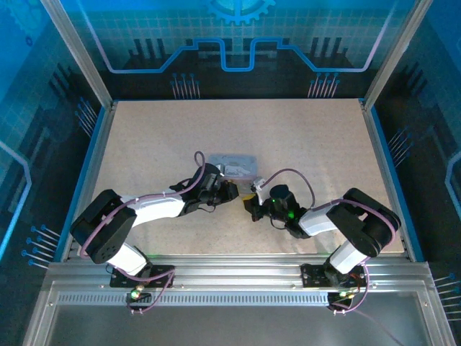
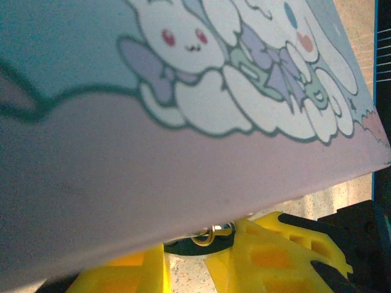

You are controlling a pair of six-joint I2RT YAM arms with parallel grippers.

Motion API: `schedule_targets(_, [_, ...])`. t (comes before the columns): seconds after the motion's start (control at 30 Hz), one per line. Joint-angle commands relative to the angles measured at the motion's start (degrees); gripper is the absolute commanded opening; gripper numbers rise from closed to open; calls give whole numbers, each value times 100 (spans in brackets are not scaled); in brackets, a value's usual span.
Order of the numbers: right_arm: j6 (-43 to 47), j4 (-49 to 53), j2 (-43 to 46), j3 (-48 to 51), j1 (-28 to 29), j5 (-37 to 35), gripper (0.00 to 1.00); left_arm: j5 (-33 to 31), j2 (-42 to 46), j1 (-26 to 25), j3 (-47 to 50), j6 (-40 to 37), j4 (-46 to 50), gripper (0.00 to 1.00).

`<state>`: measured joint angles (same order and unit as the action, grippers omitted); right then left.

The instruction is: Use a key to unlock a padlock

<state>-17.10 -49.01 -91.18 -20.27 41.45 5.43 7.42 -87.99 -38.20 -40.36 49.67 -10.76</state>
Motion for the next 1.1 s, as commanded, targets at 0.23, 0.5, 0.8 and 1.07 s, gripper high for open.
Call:
schedule_targets(0.23, [-225,-472,-58,-62,-85,74,0,137,70,38,-117,137,-220,20])
schedule_targets(0.5, [-411,-720,-197,-174,-85,74,0,115,99,42,-17,314,-413,20])
schedule_targets(0.8, [-508,-859,-235,-372,-81,83,0,129,105,31,2,338,-447,19])
schedule_targets(1.07, [-476,-845,-181,-643,-77,70,0,162,82,23,11,351,-478,18])
